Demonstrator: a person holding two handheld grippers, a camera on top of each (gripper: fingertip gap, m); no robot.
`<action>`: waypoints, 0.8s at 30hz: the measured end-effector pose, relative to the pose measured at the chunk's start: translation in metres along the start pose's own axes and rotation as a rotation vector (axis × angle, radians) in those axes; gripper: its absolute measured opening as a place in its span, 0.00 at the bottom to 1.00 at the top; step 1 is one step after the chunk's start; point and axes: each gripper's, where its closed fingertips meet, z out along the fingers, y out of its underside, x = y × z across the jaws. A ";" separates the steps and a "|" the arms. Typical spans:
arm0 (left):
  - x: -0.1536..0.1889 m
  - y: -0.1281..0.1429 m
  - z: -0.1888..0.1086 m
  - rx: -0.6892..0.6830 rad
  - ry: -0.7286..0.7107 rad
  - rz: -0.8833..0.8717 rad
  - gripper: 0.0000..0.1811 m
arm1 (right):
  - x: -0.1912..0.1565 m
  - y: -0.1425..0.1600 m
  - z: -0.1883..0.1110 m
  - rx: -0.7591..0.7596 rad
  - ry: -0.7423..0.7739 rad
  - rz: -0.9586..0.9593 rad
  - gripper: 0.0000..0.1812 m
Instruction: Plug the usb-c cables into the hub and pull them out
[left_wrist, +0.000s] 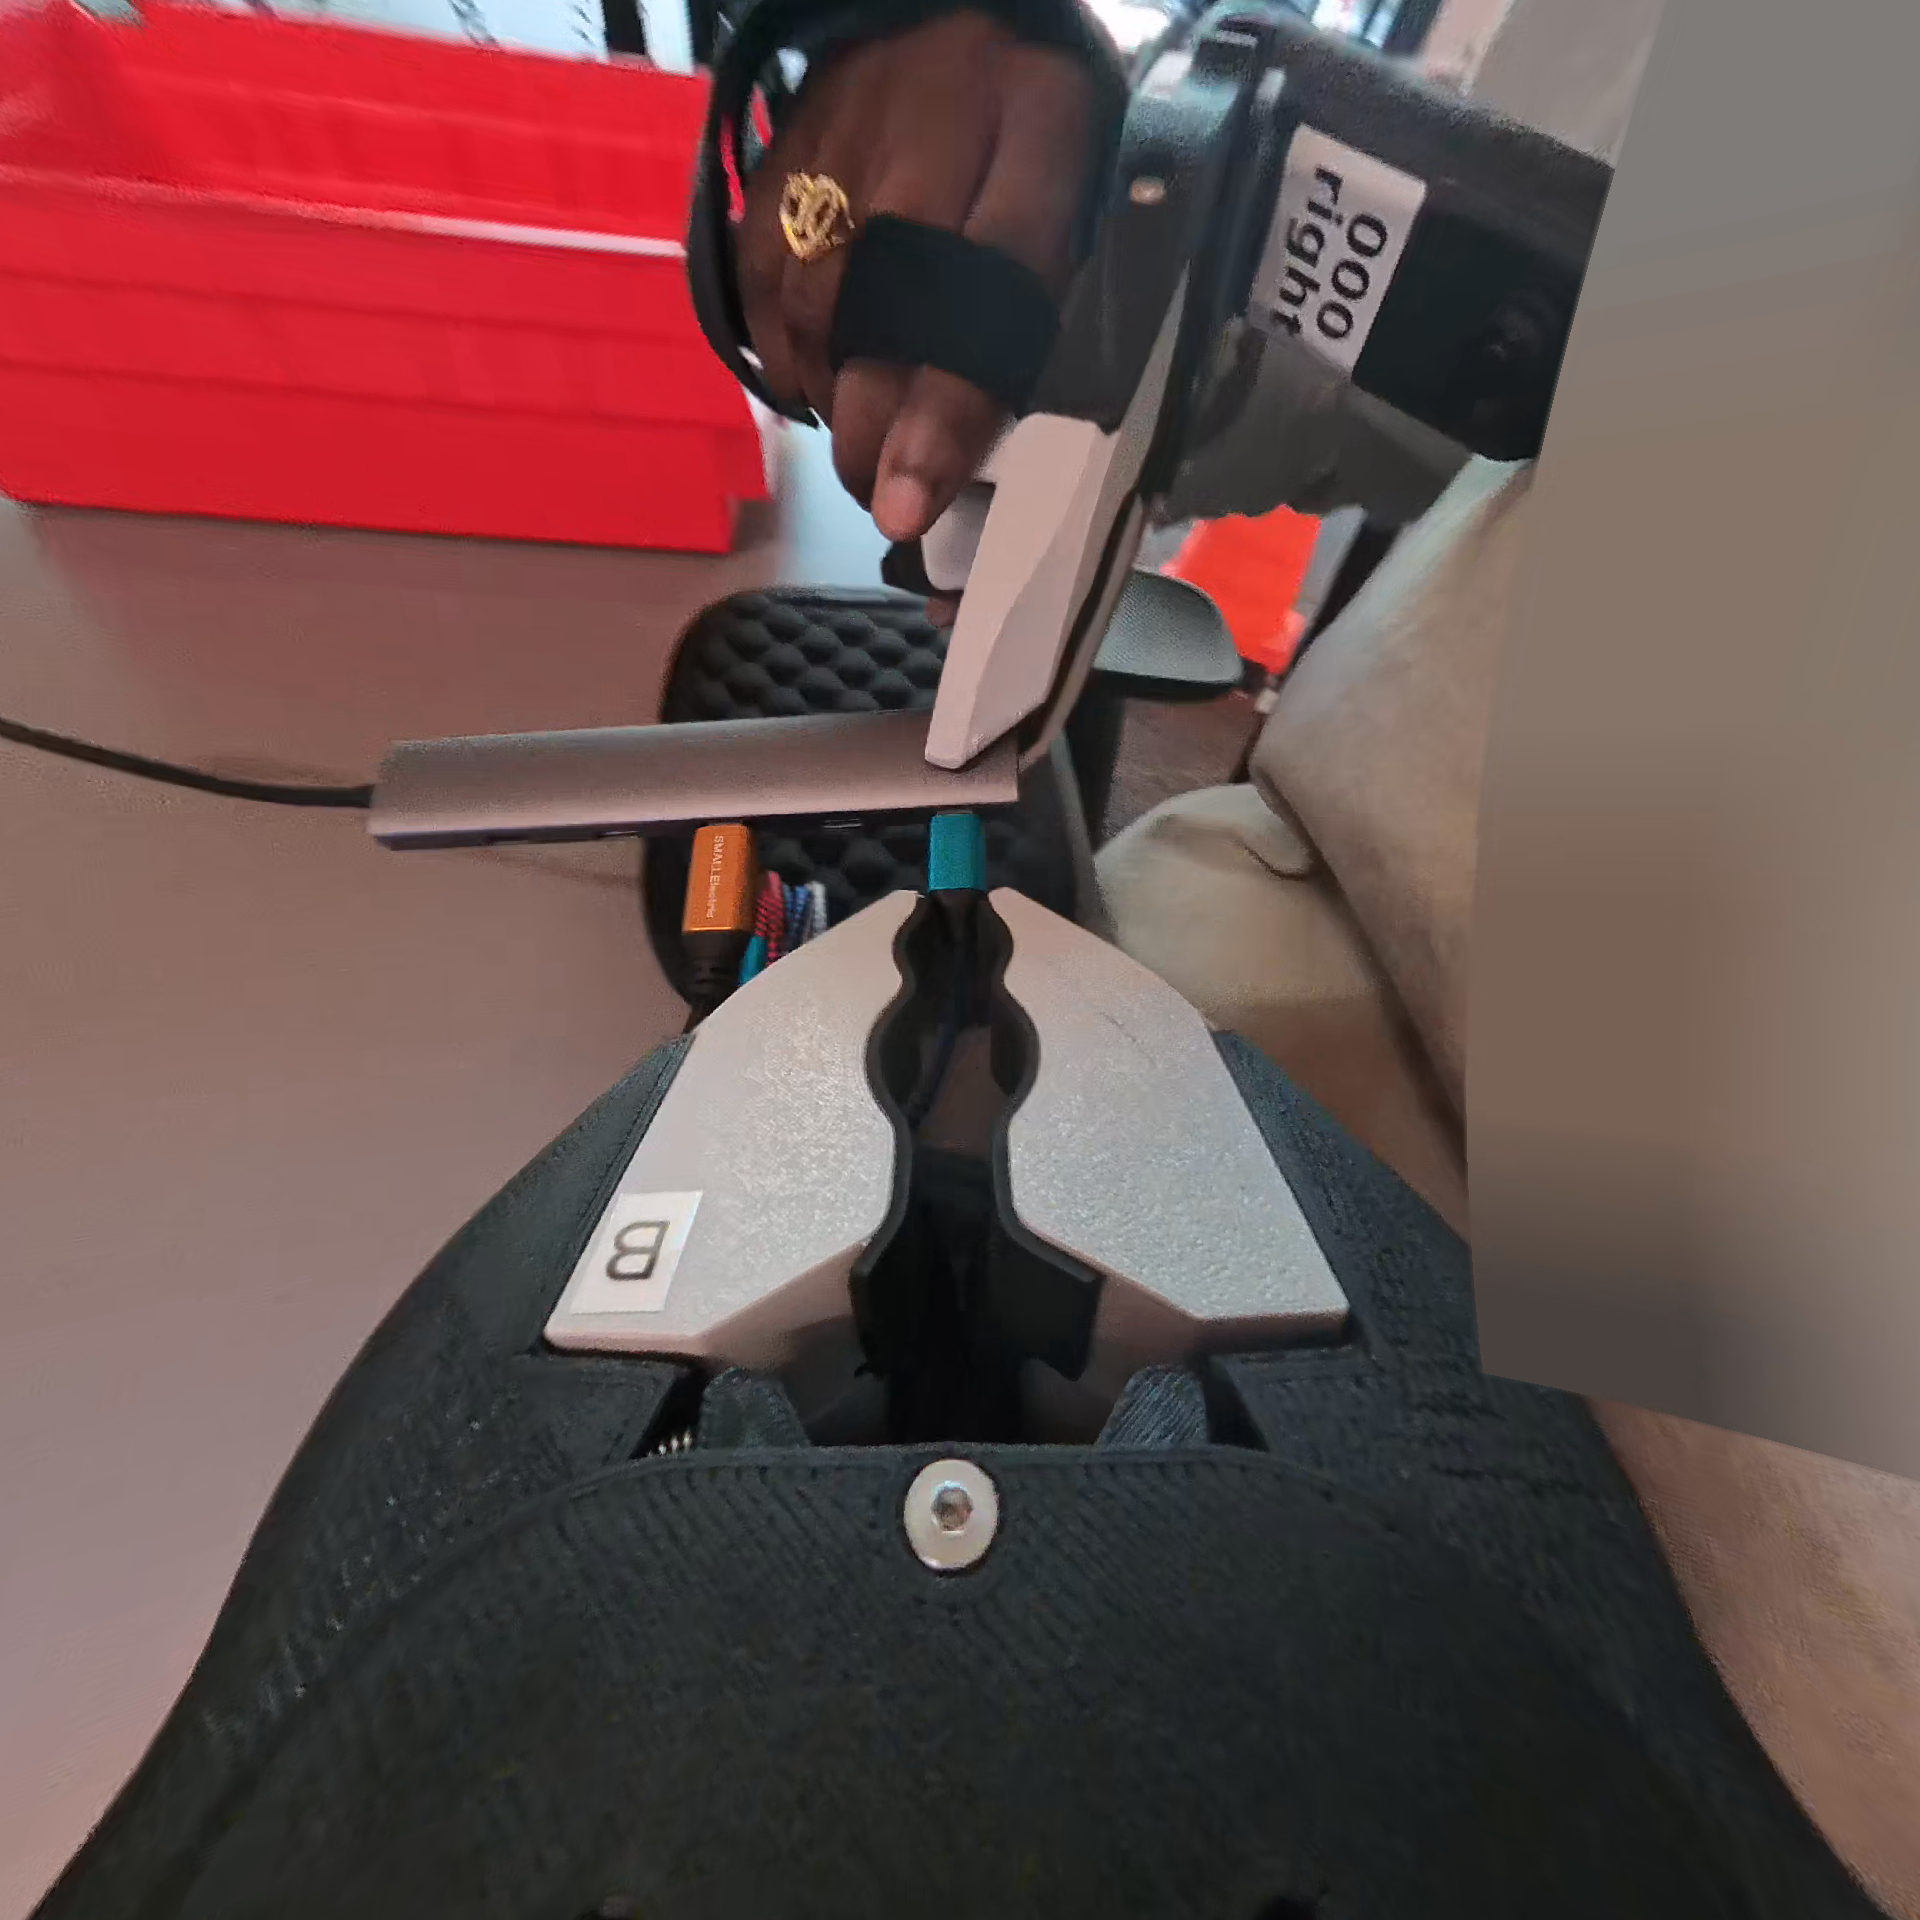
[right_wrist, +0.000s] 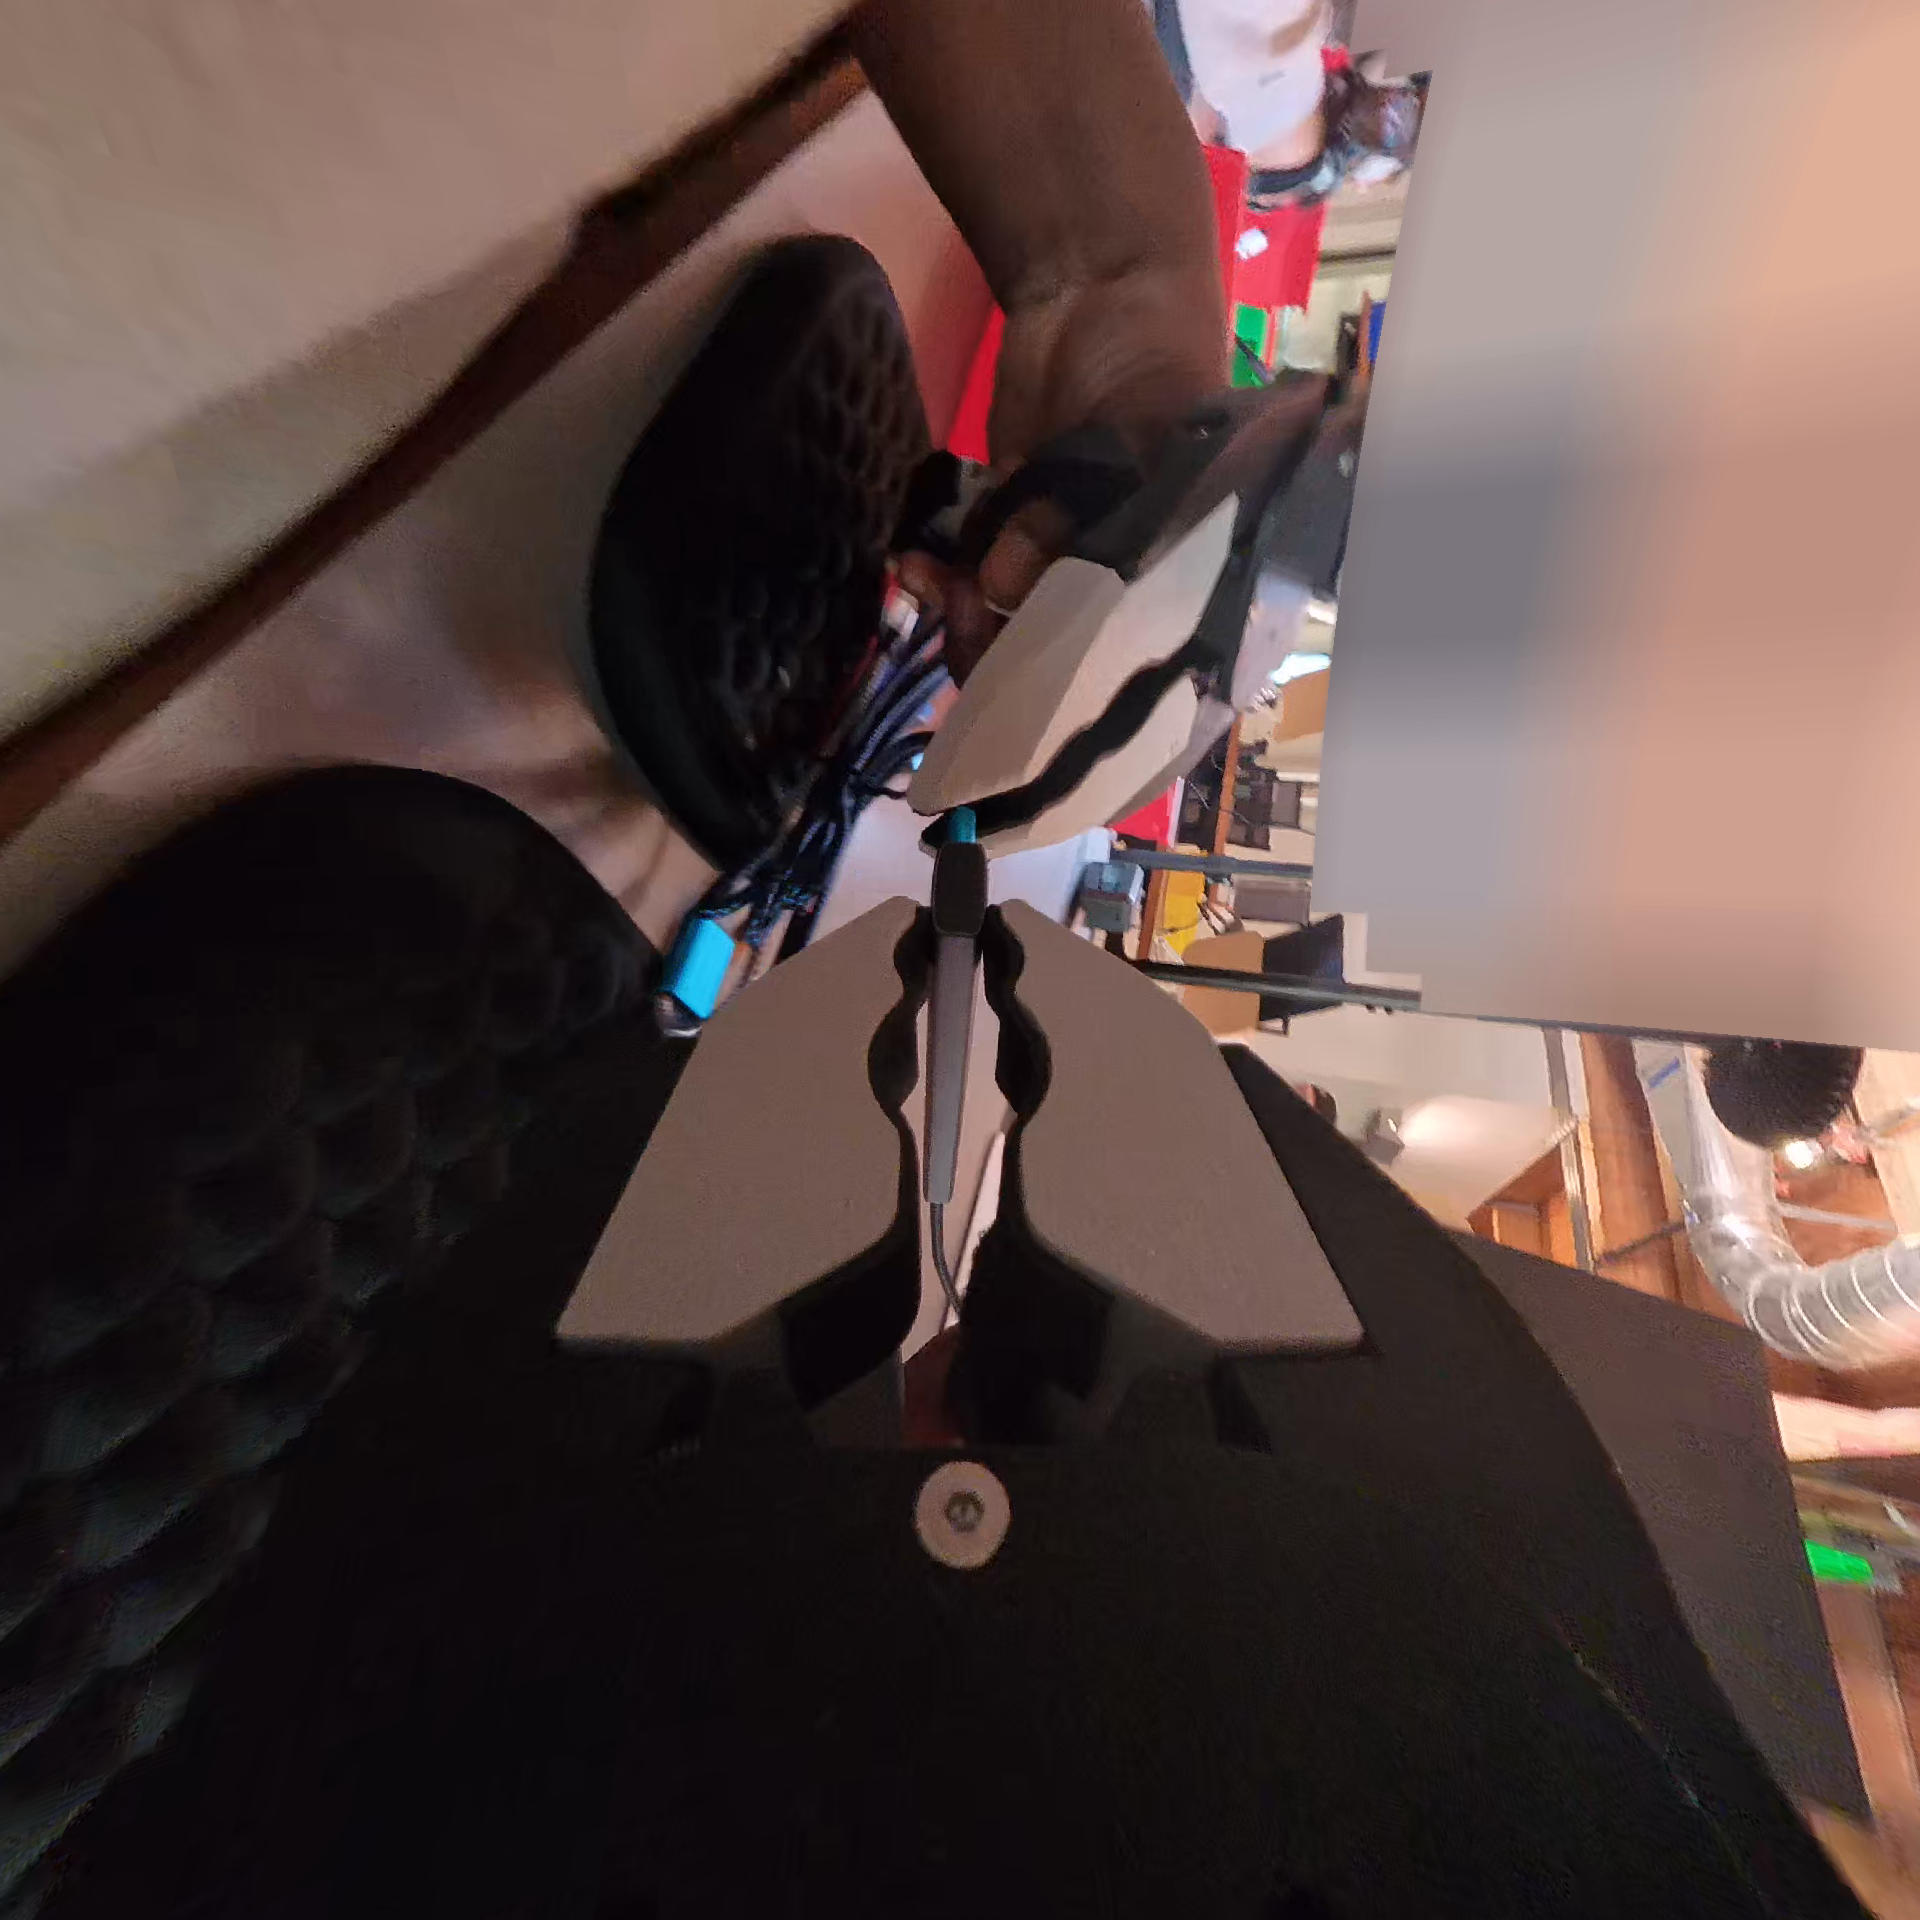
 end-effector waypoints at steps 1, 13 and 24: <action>-0.005 -0.006 -0.003 0.030 -0.045 0.025 0.03 | 0.007 0.005 0.000 -0.019 0.033 0.015 0.05; -0.061 -0.068 -0.125 0.806 -1.054 0.446 0.53 | 0.122 0.094 -0.056 -0.457 0.597 0.036 0.05; -0.085 -0.049 -0.086 0.596 -0.987 0.390 0.64 | 0.187 0.137 -0.213 -0.330 1.268 0.548 0.05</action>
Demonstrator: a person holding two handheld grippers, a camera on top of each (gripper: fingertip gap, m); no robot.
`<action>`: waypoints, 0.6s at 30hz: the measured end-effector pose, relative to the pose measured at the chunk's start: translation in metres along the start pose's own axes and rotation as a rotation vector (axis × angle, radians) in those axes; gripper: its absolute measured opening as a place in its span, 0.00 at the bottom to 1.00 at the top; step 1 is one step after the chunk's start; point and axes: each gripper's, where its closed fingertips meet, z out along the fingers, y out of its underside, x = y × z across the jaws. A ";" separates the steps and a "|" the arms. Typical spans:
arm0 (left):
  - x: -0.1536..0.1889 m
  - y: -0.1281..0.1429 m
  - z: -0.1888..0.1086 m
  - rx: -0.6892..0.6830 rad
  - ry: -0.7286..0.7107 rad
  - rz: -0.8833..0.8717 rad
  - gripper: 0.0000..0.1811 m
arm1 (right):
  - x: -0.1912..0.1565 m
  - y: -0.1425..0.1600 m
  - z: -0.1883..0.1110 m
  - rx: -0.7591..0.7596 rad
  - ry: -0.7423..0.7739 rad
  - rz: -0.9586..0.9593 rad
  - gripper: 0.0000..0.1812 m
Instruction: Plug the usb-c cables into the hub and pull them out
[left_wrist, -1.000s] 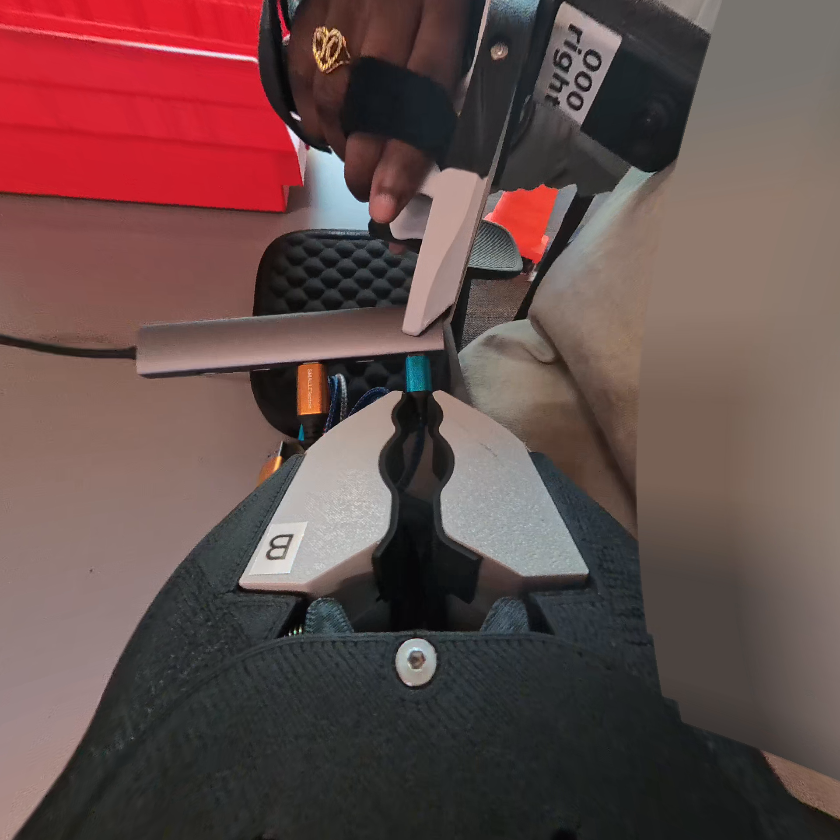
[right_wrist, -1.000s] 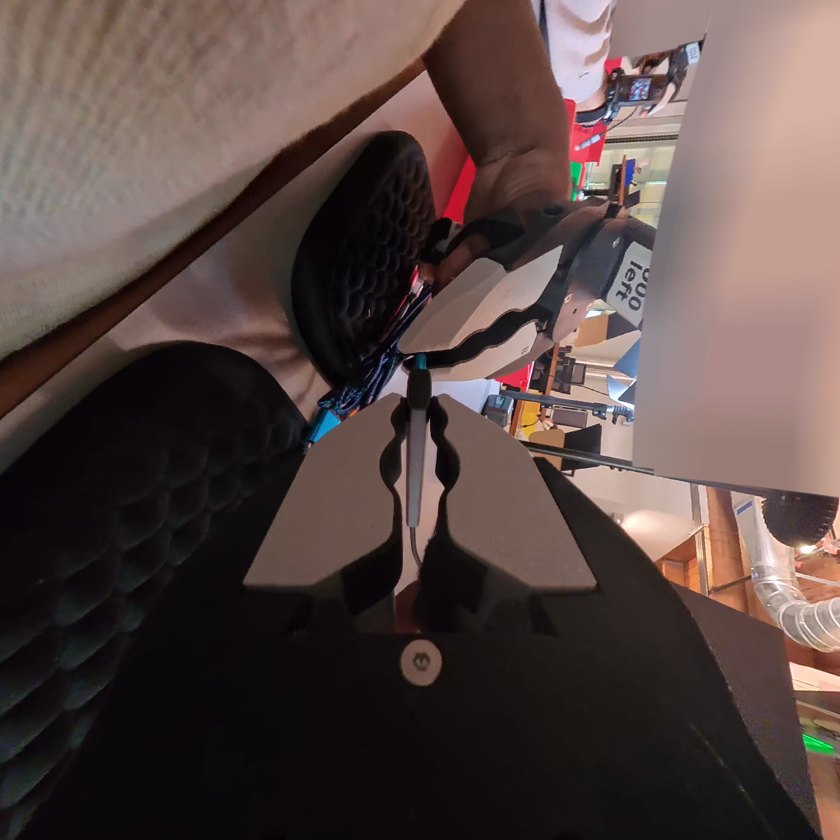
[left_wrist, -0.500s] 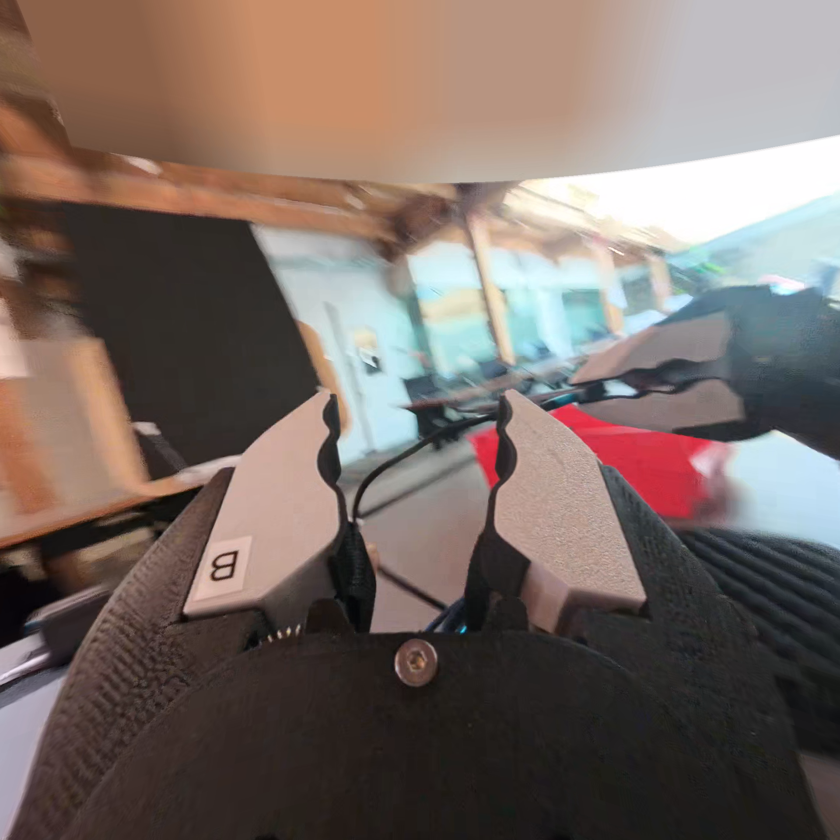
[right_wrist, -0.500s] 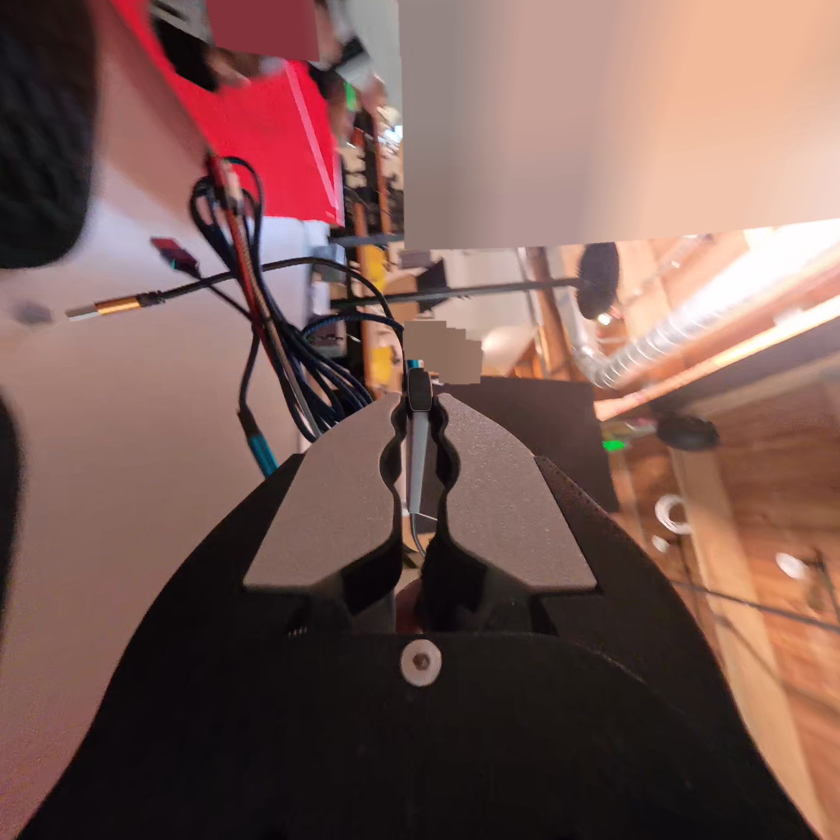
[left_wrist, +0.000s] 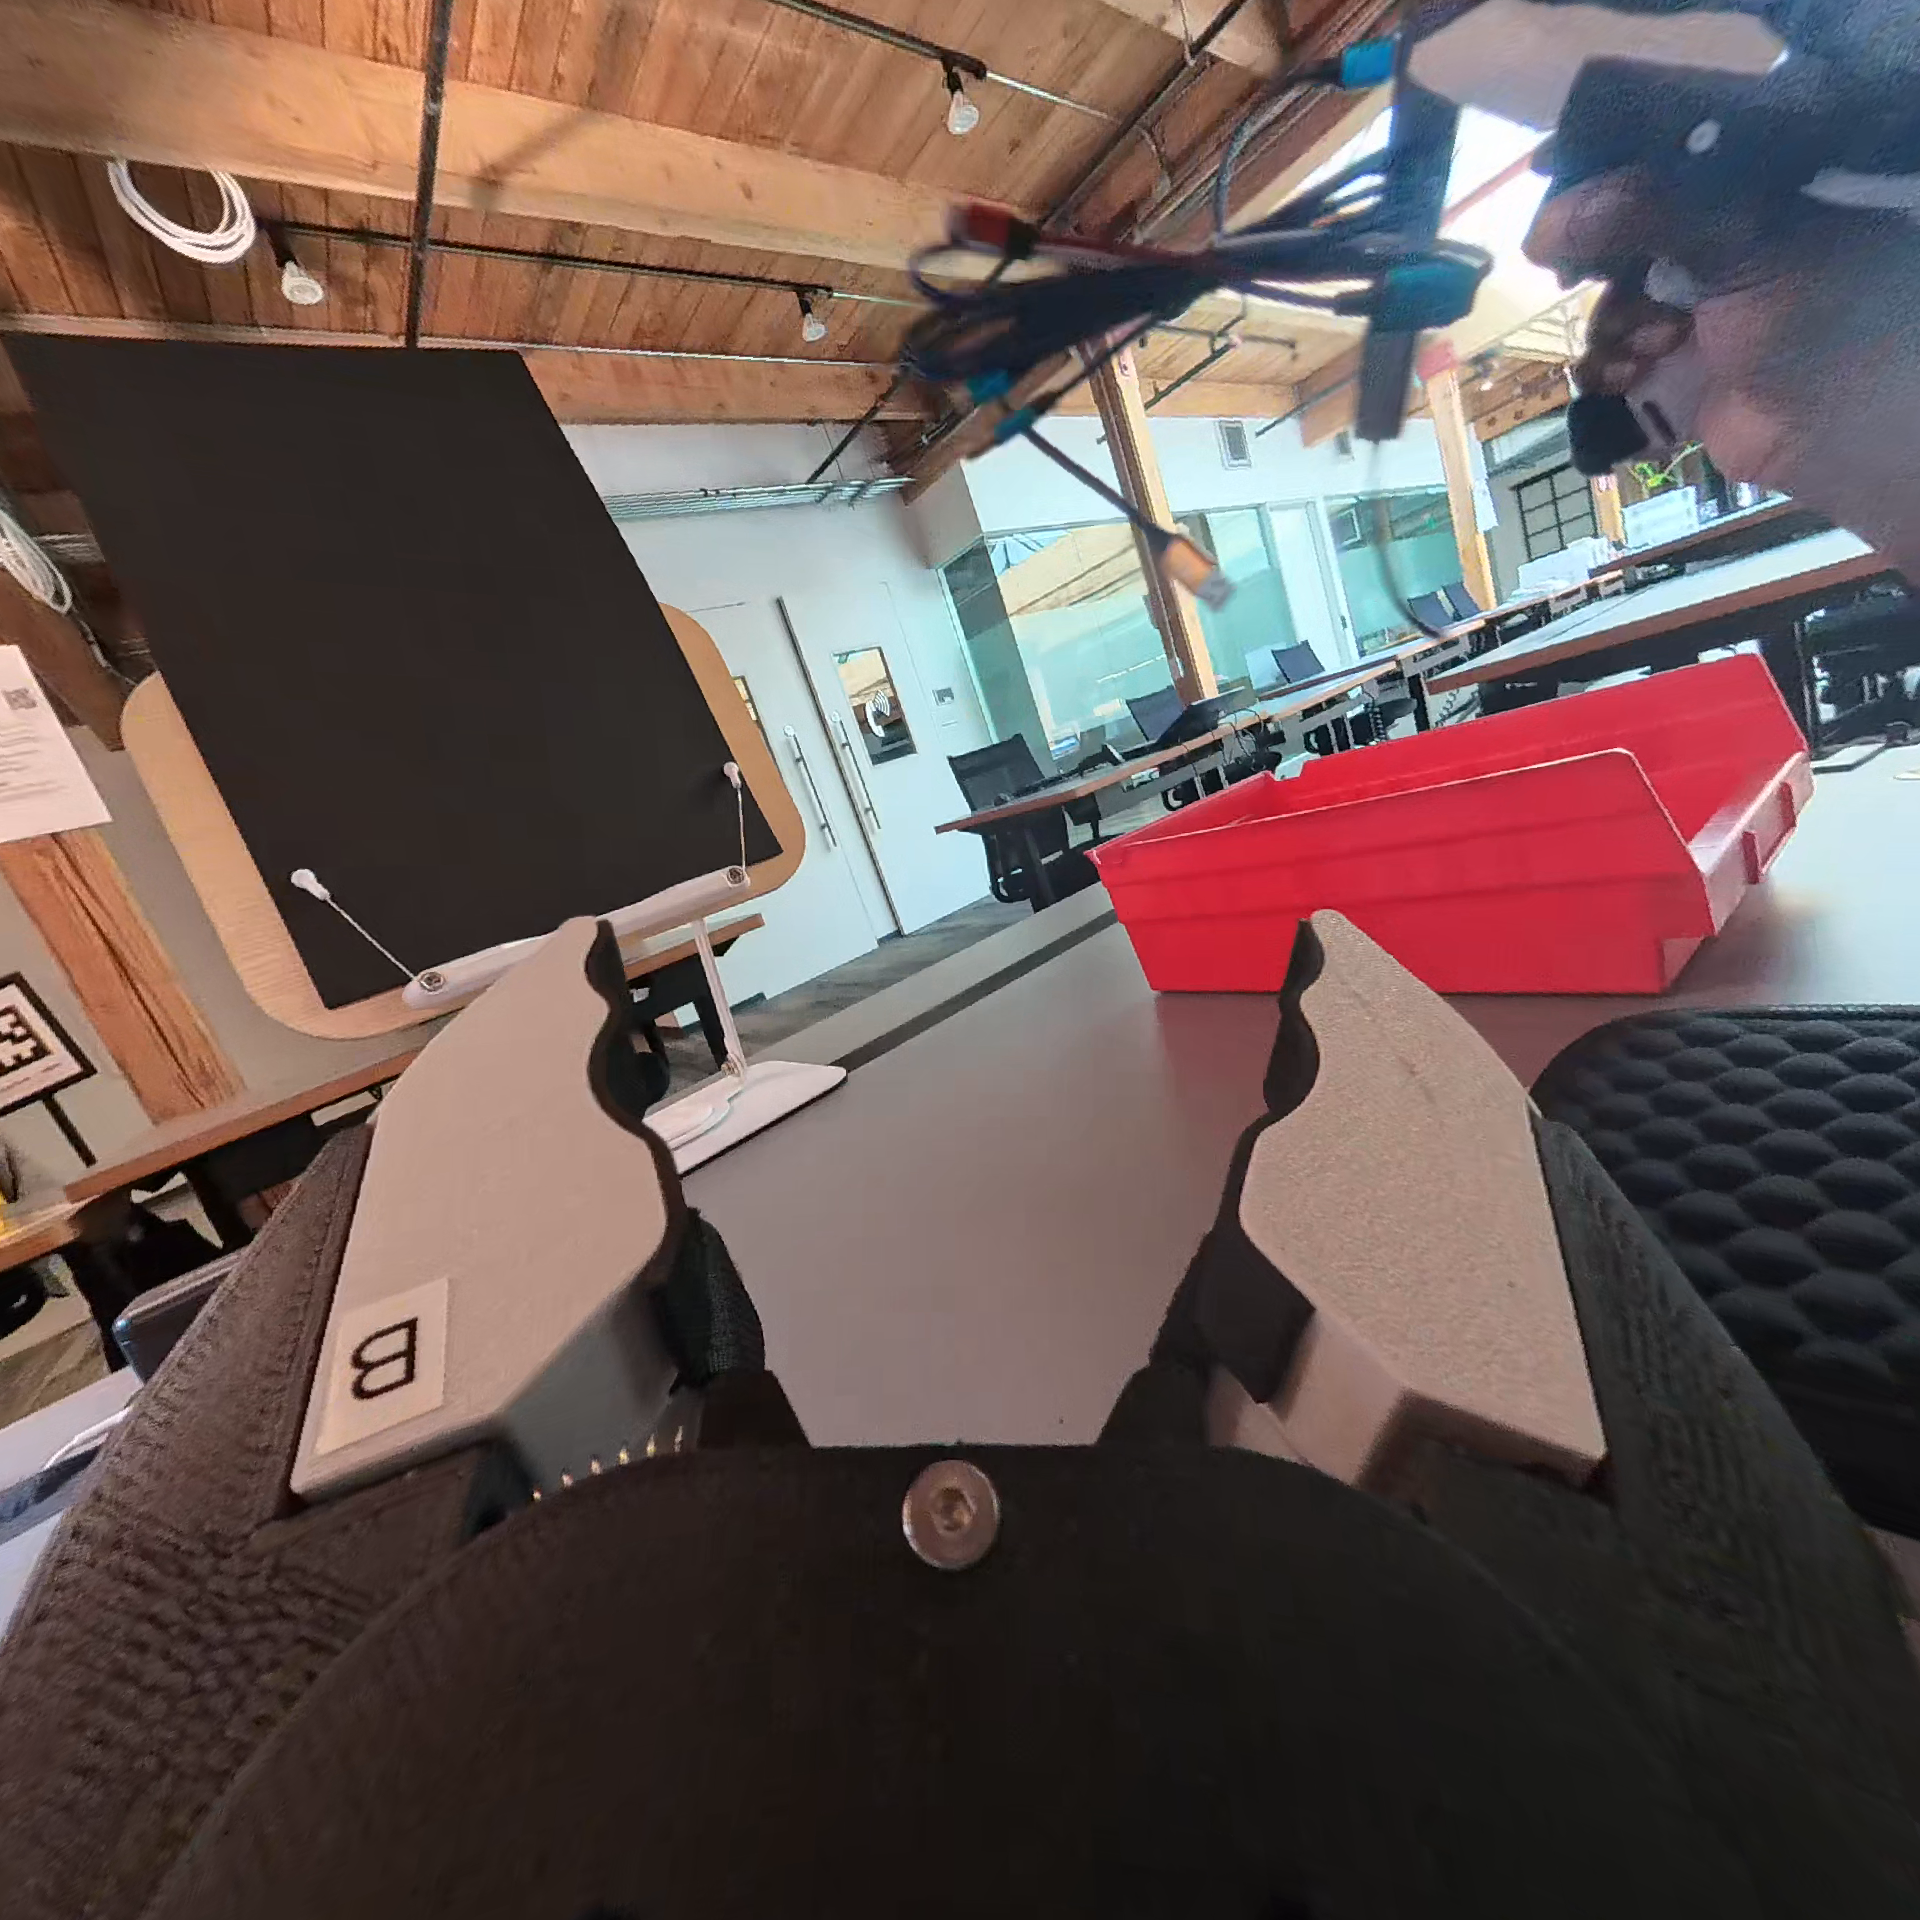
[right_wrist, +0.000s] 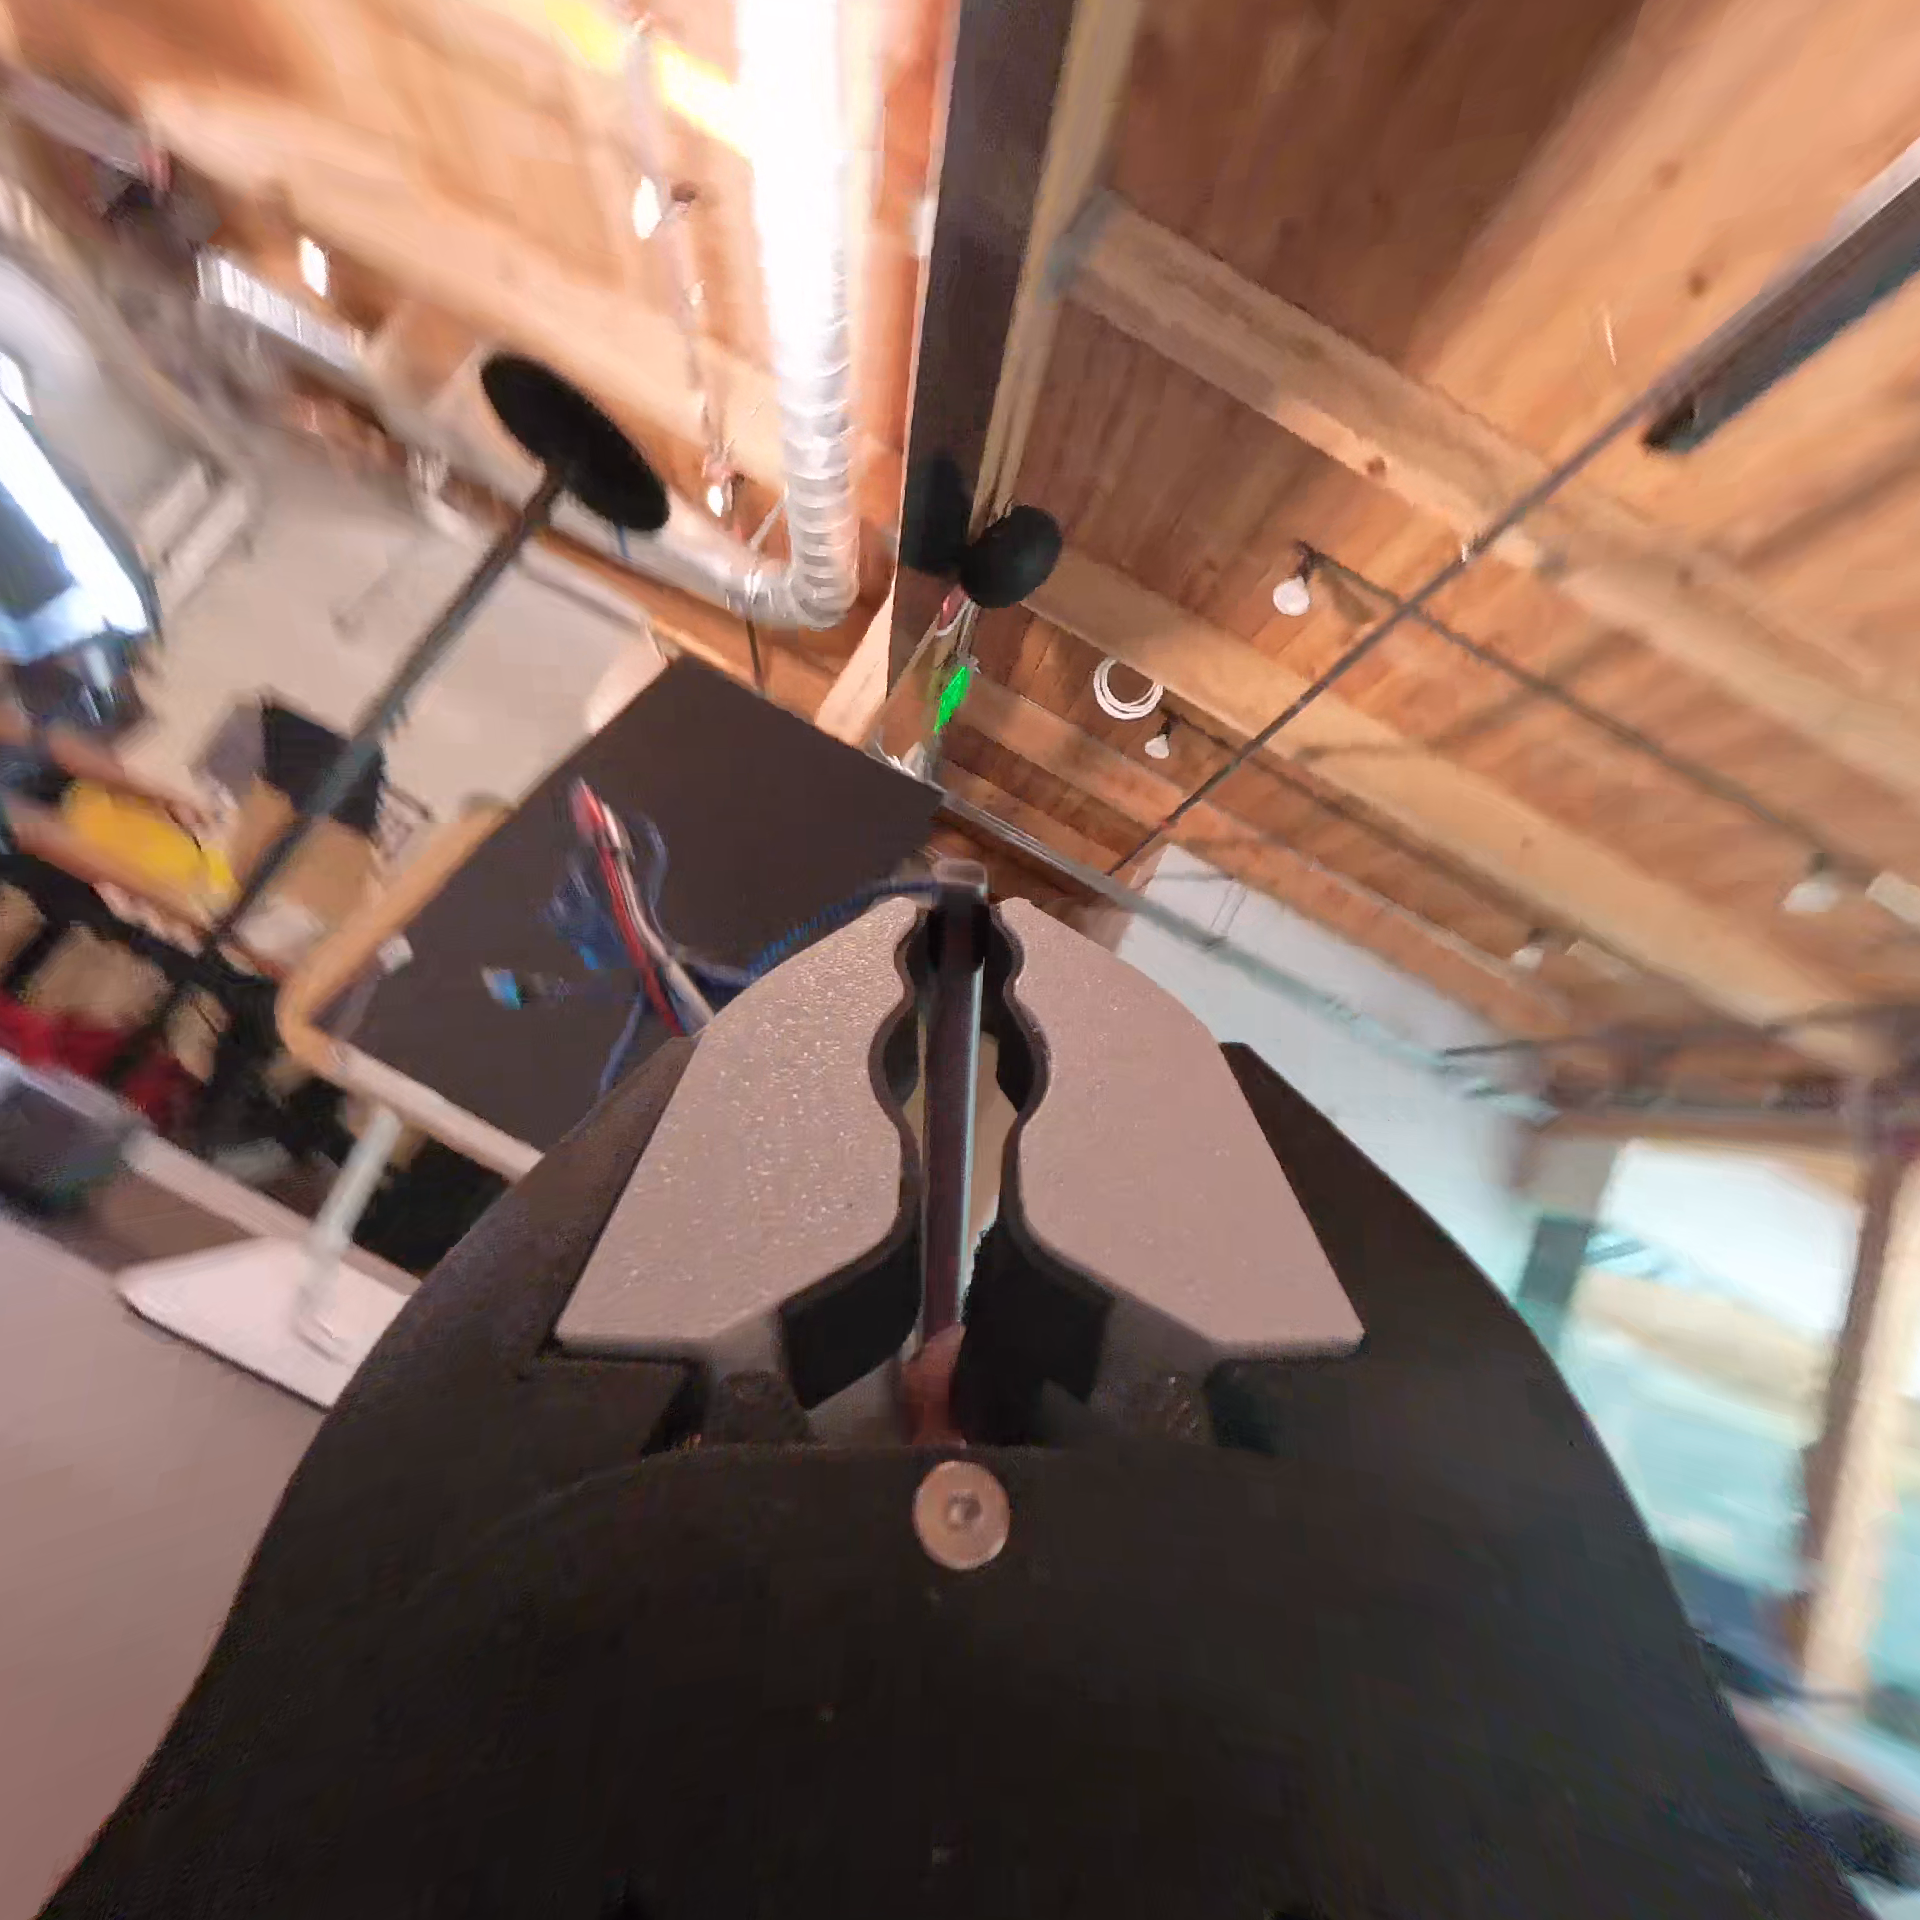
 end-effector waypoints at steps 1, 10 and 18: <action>0.000 0.000 0.000 0.002 0.000 0.001 0.64 | 0.012 0.003 -0.003 0.017 0.018 0.114 0.05; 0.013 0.005 0.003 -0.040 0.055 0.064 0.62 | 0.064 0.075 -0.025 -0.050 0.185 0.574 0.05; 0.018 0.008 0.005 -0.063 0.076 0.102 0.63 | 0.098 0.050 -0.009 0.230 0.207 0.660 0.05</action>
